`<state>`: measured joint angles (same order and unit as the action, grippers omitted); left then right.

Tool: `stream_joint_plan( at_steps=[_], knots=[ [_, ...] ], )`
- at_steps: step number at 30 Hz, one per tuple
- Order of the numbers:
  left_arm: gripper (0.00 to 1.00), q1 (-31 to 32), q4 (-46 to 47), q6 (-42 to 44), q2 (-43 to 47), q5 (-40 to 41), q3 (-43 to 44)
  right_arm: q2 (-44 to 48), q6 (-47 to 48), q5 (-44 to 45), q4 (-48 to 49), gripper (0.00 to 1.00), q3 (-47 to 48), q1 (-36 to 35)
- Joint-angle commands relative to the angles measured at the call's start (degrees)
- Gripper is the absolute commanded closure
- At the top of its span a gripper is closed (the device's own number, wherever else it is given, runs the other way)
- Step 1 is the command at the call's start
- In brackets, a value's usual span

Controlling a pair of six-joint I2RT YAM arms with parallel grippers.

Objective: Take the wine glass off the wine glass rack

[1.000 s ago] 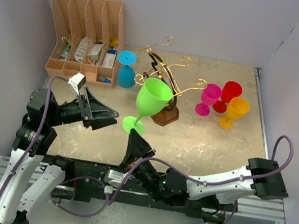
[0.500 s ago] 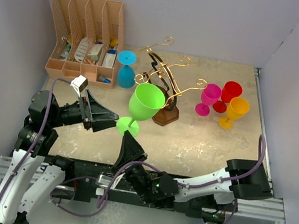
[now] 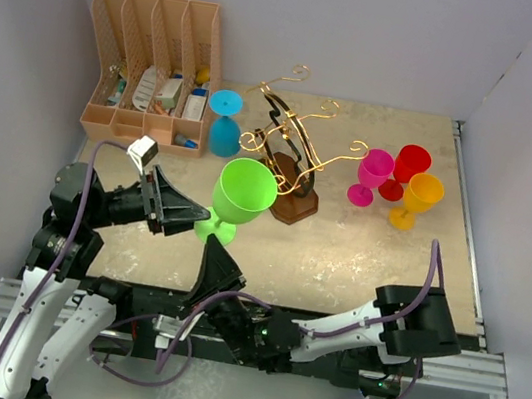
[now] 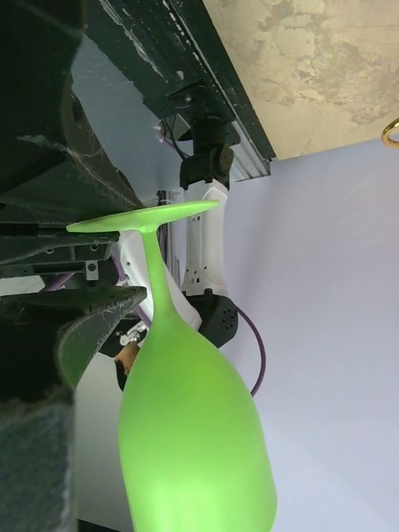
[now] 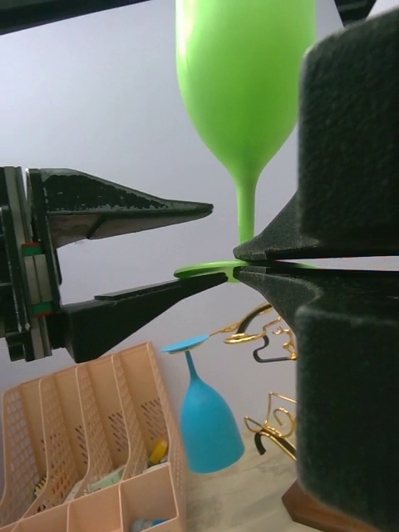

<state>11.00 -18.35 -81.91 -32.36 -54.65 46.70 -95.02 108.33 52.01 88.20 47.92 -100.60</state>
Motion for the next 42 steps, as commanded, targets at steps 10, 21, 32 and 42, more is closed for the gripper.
stream_joint_plan(
  at_steps=[10, 21, 32, 42],
  knots=[
    [1.00, -0.11, 5.09, -2.16, 1.54, -1.57, -2.04, -0.07, 1.53, -0.51, 11.27, 1.00, 3.82, -0.23],
    [1.00, -0.11, 22.55, -10.10, 2.49, 3.44, -14.17, 8.84, -7.64, 9.85, 1.20, 0.49, 3.82, -4.01],
    [1.00, -0.15, 52.80, -18.74, -7.44, 9.82, -23.59, 21.03, -5.79, 25.89, 1.60, 0.49, 3.80, -5.76],
    [1.00, -0.11, 59.94, -14.21, -12.22, 7.29, -25.97, 33.25, -31.50, 30.60, -28.03, 0.46, 17.05, -5.42]
  ],
)
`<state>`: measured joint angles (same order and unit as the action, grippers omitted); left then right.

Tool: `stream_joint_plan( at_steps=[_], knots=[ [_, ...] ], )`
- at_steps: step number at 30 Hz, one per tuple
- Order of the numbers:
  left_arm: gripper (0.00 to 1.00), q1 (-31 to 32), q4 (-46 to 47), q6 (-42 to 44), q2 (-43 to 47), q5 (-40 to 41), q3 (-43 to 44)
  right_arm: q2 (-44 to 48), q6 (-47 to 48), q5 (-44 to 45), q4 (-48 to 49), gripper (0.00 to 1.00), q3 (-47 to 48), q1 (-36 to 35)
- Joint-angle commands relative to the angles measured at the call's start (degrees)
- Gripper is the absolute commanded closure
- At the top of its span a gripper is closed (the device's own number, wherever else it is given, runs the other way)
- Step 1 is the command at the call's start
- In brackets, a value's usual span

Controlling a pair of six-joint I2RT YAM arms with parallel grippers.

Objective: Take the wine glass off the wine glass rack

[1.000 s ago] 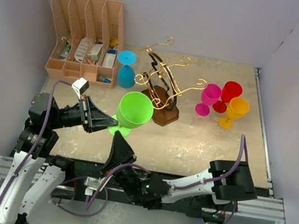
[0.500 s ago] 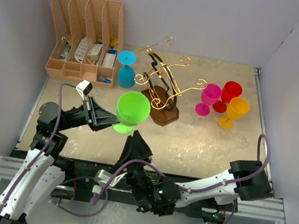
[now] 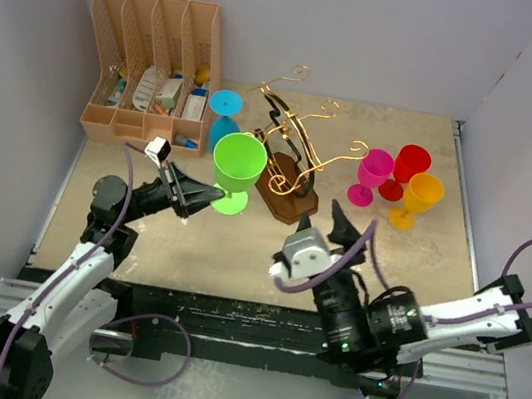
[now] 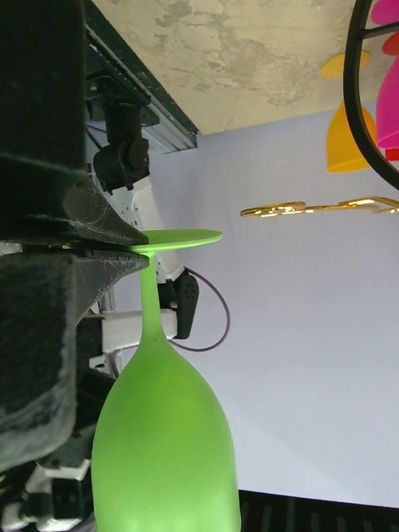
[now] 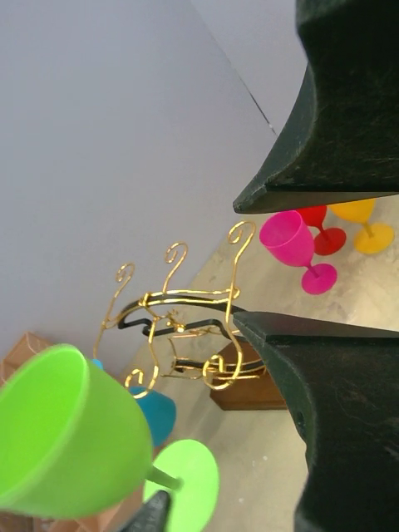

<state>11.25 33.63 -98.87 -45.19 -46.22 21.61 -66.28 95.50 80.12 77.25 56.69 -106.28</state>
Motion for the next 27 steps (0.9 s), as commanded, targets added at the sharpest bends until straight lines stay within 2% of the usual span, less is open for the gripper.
stream_joint_plan(
  at_steps=[1, 3, 4, 5, 6, 7, 9, 10, 12, 14, 19, 22, 27],
  knots=[
    [1.00, -0.35, 7.82, 3.32, 0.96, -1.54, -1.19, 5.45, -28.07, 2.16, -27.54, 0.45, 11.31, 0.76],
    [1.00, -0.35, 6.85, 4.62, 2.13, -2.19, -1.69, 5.18, -58.82, -1.94, -64.80, 0.45, 22.89, 4.74],
    [1.00, -0.39, 5.87, 5.43, 2.88, -2.42, -1.81, 3.27, -73.96, -7.37, -85.67, 0.45, 30.88, 9.21],
    [1.00, -0.35, 3.70, 6.43, 3.88, -2.59, -1.71, 1.08, -83.47, -14.61, -102.99, 0.45, 37.76, 16.22],
    [1.00, -0.35, 1.91, 7.37, 4.99, -2.57, -1.58, -1.12, -87.64, -23.57, -108.54, 0.45, 42.28, 23.17],
    [1.00, -0.39, 0.27, 8.30, 6.52, -2.56, -1.40, -2.79, -89.03, -28.04, -111.46, 0.45, 45.27, 28.37],
    [1.00, -0.35, -4.30, 10.77, 8.52, -2.61, -0.50, -5.53, -89.91, -30.69, -112.71, 0.45, 48.42, 30.88],
    [1.00, -0.41, -6.69, 12.34, 9.10, -2.62, 0.20, -7.60, -92.55, -33.88, -116.33, 0.44, 51.78, 32.10],
    [1.00, -0.36, -12.50, 16.69, 10.54, -2.69, 2.27, -12.30, -98.01, -46.14, -123.43, 0.44, 60.07, 37.45],
    [1.00, -0.37, -17.99, 21.12, 10.90, -2.86, 4.65, -14.44, -100.55, -58.89, -126.44, 0.45, 64.46, 41.58],
    [1.00, -0.35, -25.06, 26.84, 10.44, -3.16, 8.09, -14.34, -103.31, -81.27, -129.78, 0.46, 67.22, 47.12],
    [1.00, -0.35, -24.75, 26.88, 9.90, -3.01, 7.68, -13.70, -104.00, -86.34, -131.79, 0.46, 66.93, 47.48],
    [1.00, -0.35, -22.24, 25.83, 8.98, -3.05, 6.13, -11.88, -104.53, -85.16, -132.77, 0.47, 64.77, 47.48]
  ],
)
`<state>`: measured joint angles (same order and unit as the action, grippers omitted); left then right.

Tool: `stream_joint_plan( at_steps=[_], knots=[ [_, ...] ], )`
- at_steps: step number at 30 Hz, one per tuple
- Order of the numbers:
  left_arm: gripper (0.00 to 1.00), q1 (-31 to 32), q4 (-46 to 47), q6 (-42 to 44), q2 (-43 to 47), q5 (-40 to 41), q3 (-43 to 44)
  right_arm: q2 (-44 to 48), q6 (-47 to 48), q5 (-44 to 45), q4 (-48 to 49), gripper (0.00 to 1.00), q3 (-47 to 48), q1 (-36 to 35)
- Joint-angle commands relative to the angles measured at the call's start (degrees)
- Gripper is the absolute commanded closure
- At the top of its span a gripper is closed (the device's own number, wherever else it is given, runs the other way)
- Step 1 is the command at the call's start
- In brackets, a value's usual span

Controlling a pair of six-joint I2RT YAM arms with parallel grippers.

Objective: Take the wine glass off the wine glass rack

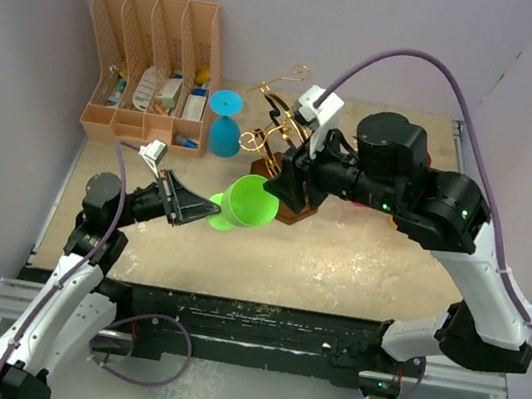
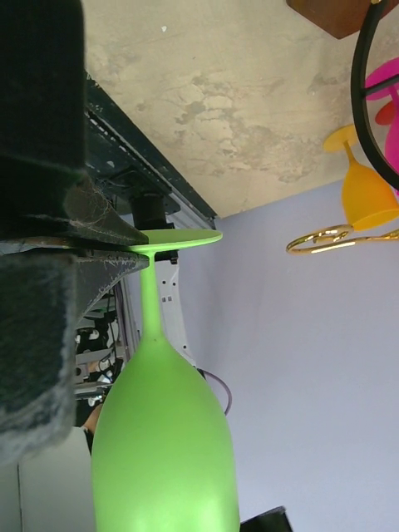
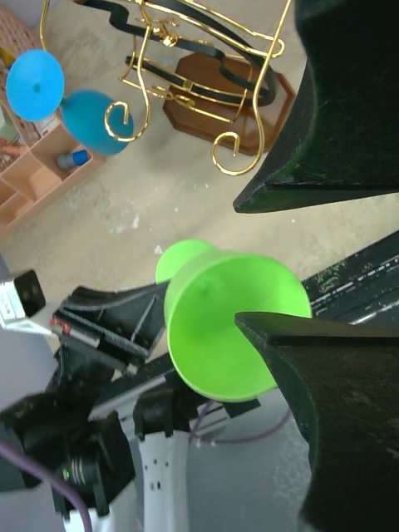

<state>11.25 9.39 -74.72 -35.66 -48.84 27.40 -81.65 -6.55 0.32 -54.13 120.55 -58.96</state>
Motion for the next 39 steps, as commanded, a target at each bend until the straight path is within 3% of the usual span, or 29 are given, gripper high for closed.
stream_joint_plan(
  at_steps=[1, 19, 21, 23, 24, 28, 29, 31, 33, 36, 39],
  knots=[
    [1.00, -0.35, 2.37, 1.48, -0.63, -0.46, 0.10, 3.77, -2.48, -5.56, -1.33, 0.47, 0.43, 0.16],
    [1.00, -0.35, 2.08, 0.44, 0.68, -1.41, 2.14, -0.04, -2.59, -2.52, -0.31, 0.53, -4.14, 0.25],
    [1.00, -0.37, 1.96, 0.54, 0.68, -1.50, 2.59, -0.66, -2.62, -2.44, -0.48, 0.67, -4.18, 0.28],
    [1.00, -0.35, 1.69, 0.65, 0.64, -1.47, 3.09, -1.04, -2.80, -1.85, -0.77, 0.94, -4.18, 0.33],
    [1.00, -0.36, 1.24, 0.95, 0.64, -1.52, 3.42, -1.06, -2.92, -1.49, -0.88, 1.00, -4.23, 0.47],
    [1.00, -0.35, -0.16, 1.71, 0.27, -1.48, 4.17, 0.07, -3.44, 0.23, -1.41, 1.00, -4.36, 1.06],
    [0.95, -0.35, -0.22, 1.76, 0.12, -1.52, 4.41, 0.46, -3.59, 0.67, -1.61, 1.00, -4.40, 1.23],
    [0.73, -0.35, -0.75, 2.21, -0.21, -1.37, 5.16, 1.56, -3.78, 1.31, -2.20, 1.00, -4.49, 1.61],
    [0.58, -0.35, -2.33, 3.34, -0.57, -1.19, 6.41, 2.98, -4.02, 2.37, -3.11, 1.00, -4.57, 1.89],
    [0.46, -0.35, -5.78, 6.23, -1.63, -0.62, 8.43, 5.79, -4.63, 4.82, -4.64, 1.00, -4.99, 2.42],
    [0.40, -0.35, -8.89, 8.93, -2.63, 0.21, 9.97, 8.68, -5.39, 7.63, -6.92, 1.00, -5.69, 2.53]
  ],
)
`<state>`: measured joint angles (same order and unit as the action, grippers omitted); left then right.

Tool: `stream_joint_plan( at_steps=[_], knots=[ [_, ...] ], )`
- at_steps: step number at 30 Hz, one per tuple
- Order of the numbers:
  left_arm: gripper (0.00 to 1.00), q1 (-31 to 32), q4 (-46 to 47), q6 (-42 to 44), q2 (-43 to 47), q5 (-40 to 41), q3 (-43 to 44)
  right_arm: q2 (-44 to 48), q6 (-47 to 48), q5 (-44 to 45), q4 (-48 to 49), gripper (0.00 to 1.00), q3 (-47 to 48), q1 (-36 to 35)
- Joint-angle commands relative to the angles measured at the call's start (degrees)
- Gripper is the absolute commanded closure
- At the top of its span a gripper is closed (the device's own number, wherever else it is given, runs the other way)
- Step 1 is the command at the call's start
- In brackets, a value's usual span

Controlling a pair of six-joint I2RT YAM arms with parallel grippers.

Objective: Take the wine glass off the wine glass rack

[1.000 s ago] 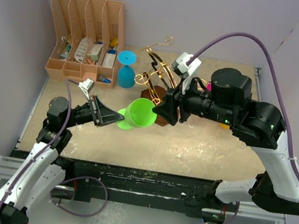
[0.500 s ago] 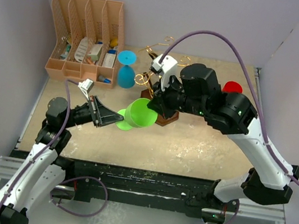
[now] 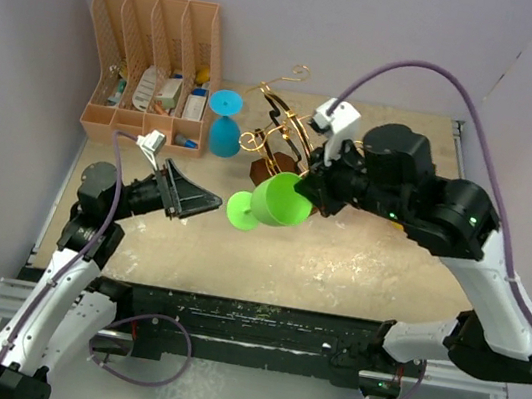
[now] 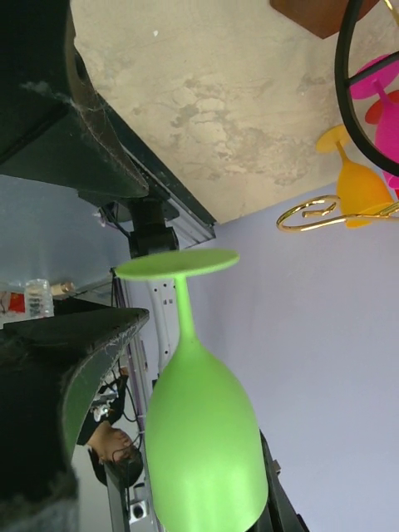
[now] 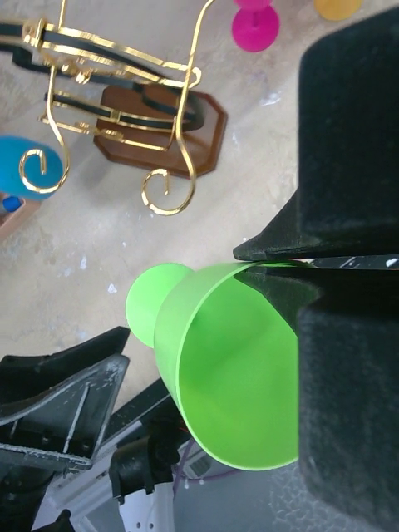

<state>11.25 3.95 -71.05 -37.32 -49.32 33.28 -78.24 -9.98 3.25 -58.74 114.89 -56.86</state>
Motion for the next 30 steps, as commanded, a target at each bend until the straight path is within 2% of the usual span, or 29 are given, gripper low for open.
stream_joint_plan(
  at_steps=[1, 6, 11, 19, 24, 30],
  knots=[
    [0.39, -0.38, -5.15, 6.65, -1.13, 1.26, 4.67, 6.31, -2.43, 5.76, -3.06, 1.00, -0.62, 0.43],
    [0.37, -0.35, -13.47, 13.86, -1.80, 3.74, 8.07, 11.62, -5.23, 9.66, -6.31, 1.00, -8.29, 0.65],
    [0.37, -0.35, -16.88, 17.94, -2.88, 4.64, 10.18, 14.50, -8.22, 13.82, -7.88, 1.00, -16.60, 1.93],
    [0.37, -0.39, -19.39, 20.92, -3.72, 5.70, 11.61, 16.31, -8.48, 14.53, -4.31, 1.00, -27.82, 11.45],
    [0.37, -0.35, -22.02, 24.07, -3.43, 6.90, 12.41, 15.69, -8.48, 11.80, 2.32, 1.00, -35.15, 22.52],
    [0.37, -0.35, -25.76, 28.55, -2.74, 10.11, 12.55, 14.53, -8.94, 2.42, 13.66, 1.00, -45.99, 44.87]
  ],
)
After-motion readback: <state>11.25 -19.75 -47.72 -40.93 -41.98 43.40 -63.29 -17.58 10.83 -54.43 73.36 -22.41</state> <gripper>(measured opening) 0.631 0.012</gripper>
